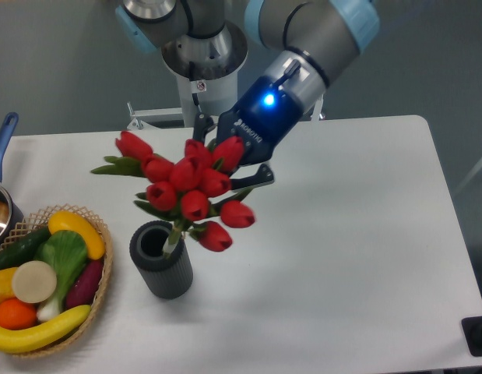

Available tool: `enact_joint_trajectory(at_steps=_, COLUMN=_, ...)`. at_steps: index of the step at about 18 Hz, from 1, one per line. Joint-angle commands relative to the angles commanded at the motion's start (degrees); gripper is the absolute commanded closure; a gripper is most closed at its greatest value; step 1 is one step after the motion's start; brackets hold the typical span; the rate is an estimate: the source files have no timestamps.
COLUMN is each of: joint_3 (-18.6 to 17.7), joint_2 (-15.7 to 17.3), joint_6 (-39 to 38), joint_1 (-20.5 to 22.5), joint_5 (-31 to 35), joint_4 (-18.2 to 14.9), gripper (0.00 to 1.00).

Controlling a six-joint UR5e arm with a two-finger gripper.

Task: Pick up the flowers from the vase
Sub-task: 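Lift the tulip bunch up out of the black vase, then carry the held tulips away from the vase over the table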

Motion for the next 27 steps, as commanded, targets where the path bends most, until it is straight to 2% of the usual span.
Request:
enact_joint_trajectory(at_steps=4, joint_3=2.4, joint_2=-0.1, joint_6=-1.7, joint_1=3.1, joint_5=0.2, joint_4=0.0, gripper=0.93)
enact_joint_trajectory(at_steps=7, joint_3=3.3, joint_2=-0.2, joint_6=-1.3, joint_1=4.5, joint_5=3.6, joint_4=0.1, gripper=0.93)
enact_joint_trajectory(at_steps=14, joint_3=5.6, joint_2=-0.1, joint_6=0.9, joint_1=4.6, joint_5=26.0, joint_4=-0.1, gripper=0.93)
enact_joint_trajectory(at_steps=25, joint_3=4.4, joint_2=-1.3, joint_6=4.0, joint_1=4.3, joint_5=48.1, joint_4=-0.6, gripper=0.92)
enact_joint_trajectory(at_steps=26, joint_3=4.1, joint_2=-1.3, joint_6=5.9, joint_1=4.3, joint_5=50.1, joint_4=-1.2, gripper=0.92)
enact_joint_trajectory(at_steps=27, joint_3=4.0, joint_2=-1.1, joint_6=8.3, joint_1=4.2, joint_5=53.8, joint_4=-3.6, gripper=0.90)
